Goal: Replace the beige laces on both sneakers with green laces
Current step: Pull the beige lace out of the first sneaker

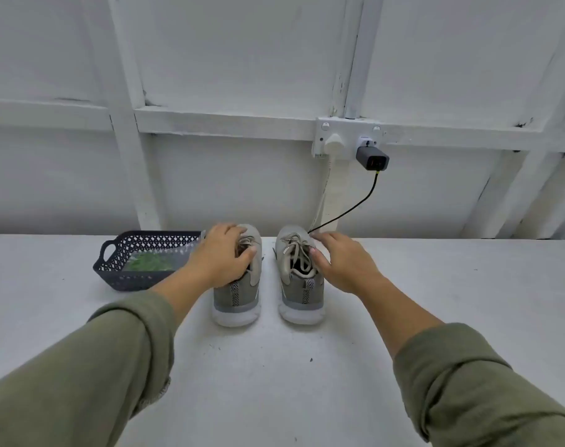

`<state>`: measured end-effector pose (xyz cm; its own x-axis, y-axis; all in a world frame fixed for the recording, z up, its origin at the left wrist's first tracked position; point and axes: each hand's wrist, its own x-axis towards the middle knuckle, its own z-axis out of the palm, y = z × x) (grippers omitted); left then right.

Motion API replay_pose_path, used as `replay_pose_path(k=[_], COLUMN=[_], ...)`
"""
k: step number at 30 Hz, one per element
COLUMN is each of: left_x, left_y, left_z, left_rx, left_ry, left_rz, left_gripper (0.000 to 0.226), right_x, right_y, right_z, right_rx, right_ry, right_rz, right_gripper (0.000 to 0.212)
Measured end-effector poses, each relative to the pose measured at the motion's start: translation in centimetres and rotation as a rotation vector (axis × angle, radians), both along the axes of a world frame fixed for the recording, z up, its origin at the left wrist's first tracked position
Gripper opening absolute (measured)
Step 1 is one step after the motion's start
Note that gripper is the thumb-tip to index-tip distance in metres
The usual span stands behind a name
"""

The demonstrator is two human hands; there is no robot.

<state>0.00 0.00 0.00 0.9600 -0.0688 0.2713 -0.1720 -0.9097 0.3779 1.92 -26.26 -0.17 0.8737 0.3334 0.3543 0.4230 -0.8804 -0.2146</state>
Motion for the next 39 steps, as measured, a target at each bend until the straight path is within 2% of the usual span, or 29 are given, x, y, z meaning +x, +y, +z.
replay_pose_path(k=[4,7,19,22,26,28,30,39], left_x=[-1.1,-1.7,-2.4,-2.4,-2.5,-2.3,-1.8,1.6], left_y=[-0.1,-0.3,-0.7,-1.1,-2.0,-2.8,-3.8,-5.7], left_z=[-0.2,-1.1,-2.3,-1.8,-1.1,-0.9,-0.5,1.4], left_rx=[-0.171,-0.223,-0.212,-0.205,-0.006,0.107,0.168,0.362], left_ry=[0.064,0.136,0.125,0.051,-0.093,-0.047,0.019,0.284], left_rz=[0.024,-0.006,-0.022,0.009,-0.103,-0.152,-0.114,-0.031], left_gripper=[0.054,0.058,0.058,0.053,0.045,0.048,0.051,0.049], right_x=[-0.8,-1.2,-1.8,-1.8,-1.6,-1.3,-0.8,2.4], right_y=[-0.1,0.3,1.2,1.3,1.0,0.8,0.6,-0.1], right_z=[-1.0,-2.0,-3.7,-3.8,-3.7,-3.3,-2.5,-0.6], right_rx=[0.055,0.136,0.226,0.273,0.303,0.325,0.363,0.242], right_ry=[0.123,0.176,0.235,0.257,0.258,0.236,0.230,0.290], right_rz=[0.009,0.023,-0.019,-0.013,0.004,-0.005,-0.028,-0.074], right_gripper=[0.045,0.045,0.052,0.053,0.049,0.037,0.030,0.044])
